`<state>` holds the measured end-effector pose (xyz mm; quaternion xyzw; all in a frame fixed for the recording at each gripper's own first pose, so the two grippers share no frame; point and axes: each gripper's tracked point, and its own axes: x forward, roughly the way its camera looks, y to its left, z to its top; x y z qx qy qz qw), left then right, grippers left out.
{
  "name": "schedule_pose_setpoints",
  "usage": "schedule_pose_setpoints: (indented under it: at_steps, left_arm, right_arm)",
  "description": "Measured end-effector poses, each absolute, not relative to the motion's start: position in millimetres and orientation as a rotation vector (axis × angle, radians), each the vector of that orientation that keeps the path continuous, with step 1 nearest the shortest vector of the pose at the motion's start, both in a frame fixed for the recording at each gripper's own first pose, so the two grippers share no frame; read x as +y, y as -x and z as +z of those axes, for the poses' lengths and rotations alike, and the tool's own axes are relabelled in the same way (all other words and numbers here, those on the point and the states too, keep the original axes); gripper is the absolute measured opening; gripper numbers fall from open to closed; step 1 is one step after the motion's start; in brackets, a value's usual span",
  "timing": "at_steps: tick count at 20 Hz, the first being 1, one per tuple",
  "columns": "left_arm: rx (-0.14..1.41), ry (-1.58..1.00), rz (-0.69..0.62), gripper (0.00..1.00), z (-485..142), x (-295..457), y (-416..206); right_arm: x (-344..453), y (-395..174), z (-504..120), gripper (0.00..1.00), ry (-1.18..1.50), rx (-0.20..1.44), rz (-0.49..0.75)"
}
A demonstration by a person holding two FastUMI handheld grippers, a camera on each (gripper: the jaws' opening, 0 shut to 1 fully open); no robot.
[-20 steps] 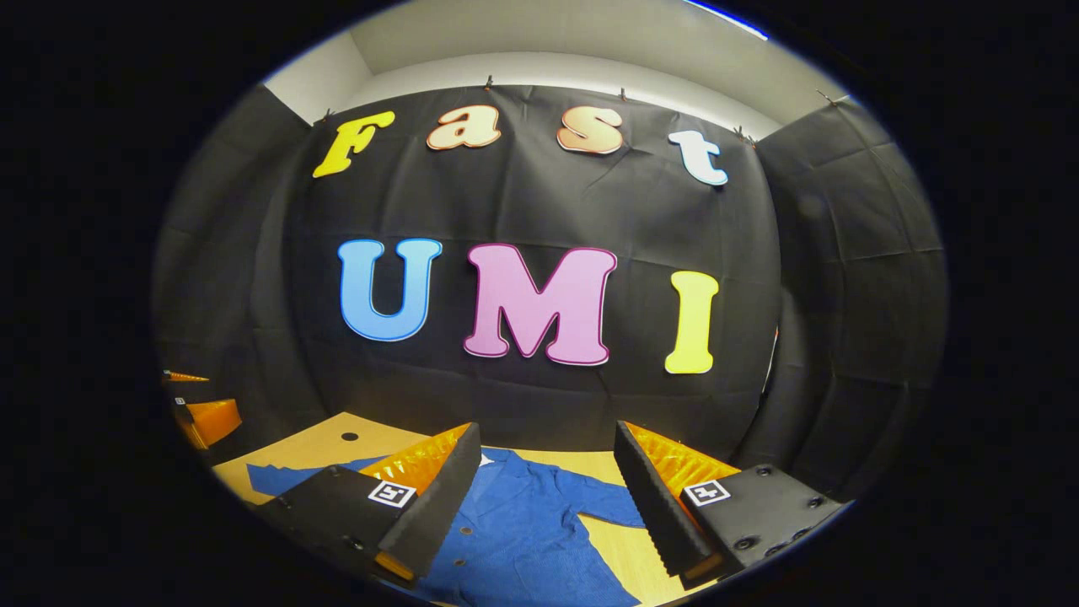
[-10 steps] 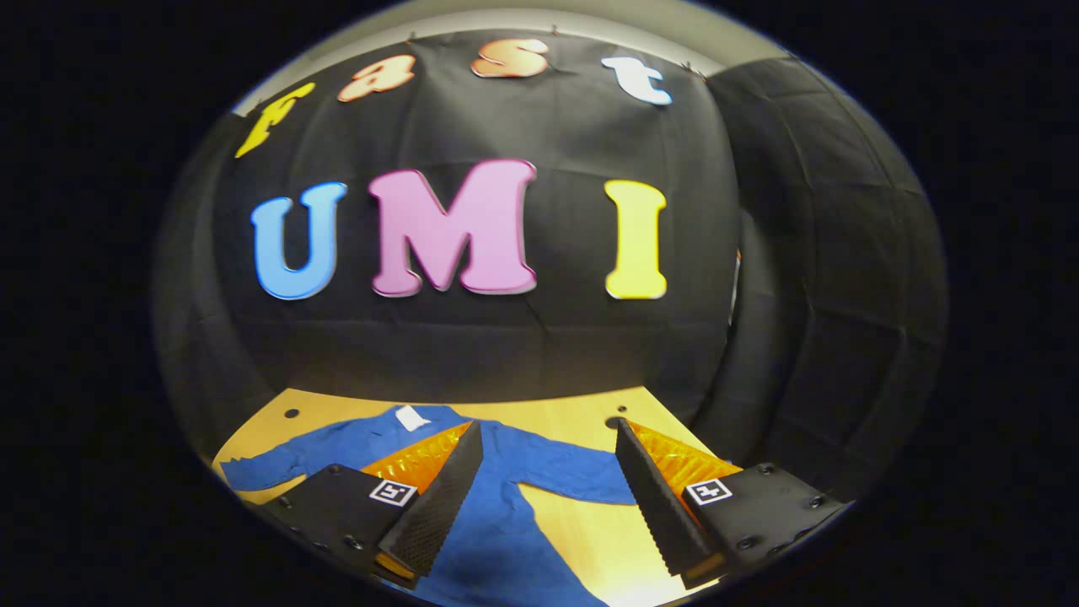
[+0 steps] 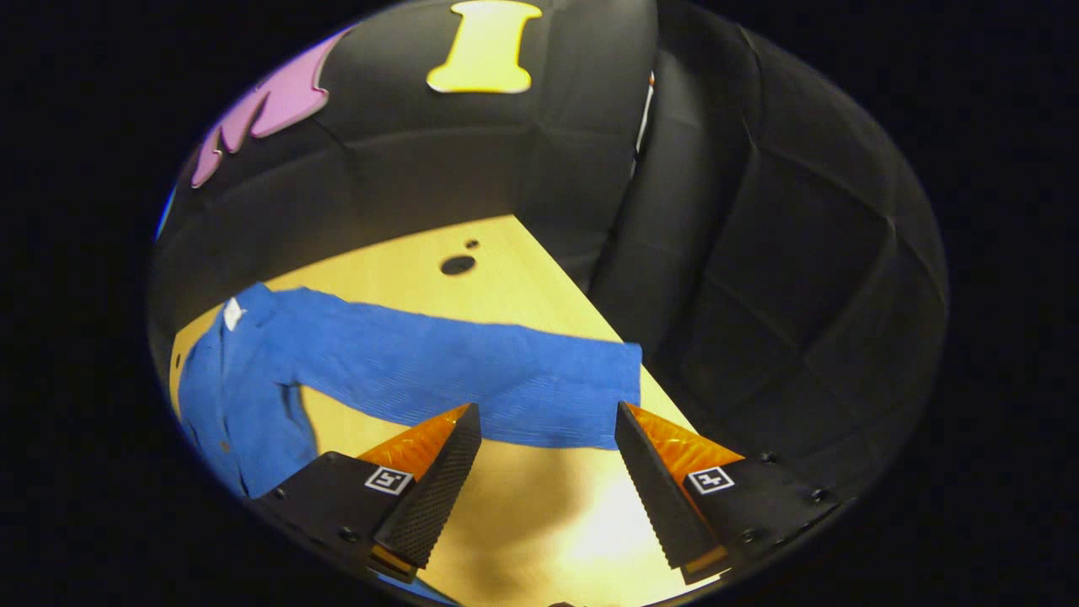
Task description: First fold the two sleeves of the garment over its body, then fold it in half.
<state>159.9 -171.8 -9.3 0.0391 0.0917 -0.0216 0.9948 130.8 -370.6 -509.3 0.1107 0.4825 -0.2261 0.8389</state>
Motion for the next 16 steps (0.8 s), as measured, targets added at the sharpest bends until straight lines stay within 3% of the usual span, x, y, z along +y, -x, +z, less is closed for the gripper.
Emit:
schedule_pose_setpoints:
  at_steps: [2,3,4,5,7,9,10,11,12,13,15,16]
  left_arm:
    - [0.203,-0.061,-0.063,0.76,-14,-190,-163]
    - [0.212,-0.059,-0.066,0.76,-17,-195,-165]
    - [0.227,-0.053,-0.064,0.76,-20,-199,-167]
    - [0.245,-0.043,-0.062,0.76,-28,-201,-167]
    - [0.270,-0.017,-0.056,0.75,-34,-205,-167]
    - [0.288,0.010,-0.050,0.76,-39,-207,-168]
    - [0.295,0.020,-0.052,0.76,-41,-209,-169]
    - [0.304,0.025,-0.052,0.76,-43,-209,-169]
    - [0.313,0.023,-0.051,0.76,-45,-209,-168]
    - [0.318,0.019,-0.050,0.76,-46,-209,-167]
    - [0.313,0.014,-0.047,0.75,-45,-210,-166]
    - [0.313,0.015,-0.048,0.77,-45,-211,-165]
  right_arm:
    - [-385,-127,-543,1.00,-0.235,1.079,-0.521]
    - [-386,-128,-557,0.94,-0.258,1.107,-0.545]
    - [-392,-127,-566,1.00,-0.285,1.124,-0.570]
    - [-395,-126,-570,0.94,-0.315,1.135,-0.596]
    - [-397,-126,-580,1.00,-0.421,1.150,-0.608]
    - [-407,-129,-573,0.99,-0.446,1.114,-0.627]
    - [-401,-124,-567,0.98,-0.437,1.127,-0.612]
    - [-401,-124,-564,0.86,-0.427,1.129,-0.601]
    - [-398,-127,-568,0.98,-0.436,1.131,-0.588]
    - [-399,-127,-567,0.86,-0.432,1.133,-0.593]
    - [-394,-133,-572,0.82,-0.465,1.138,-0.579]
    - [-395,-133,-569,0.57,-0.485,1.139,-0.604]
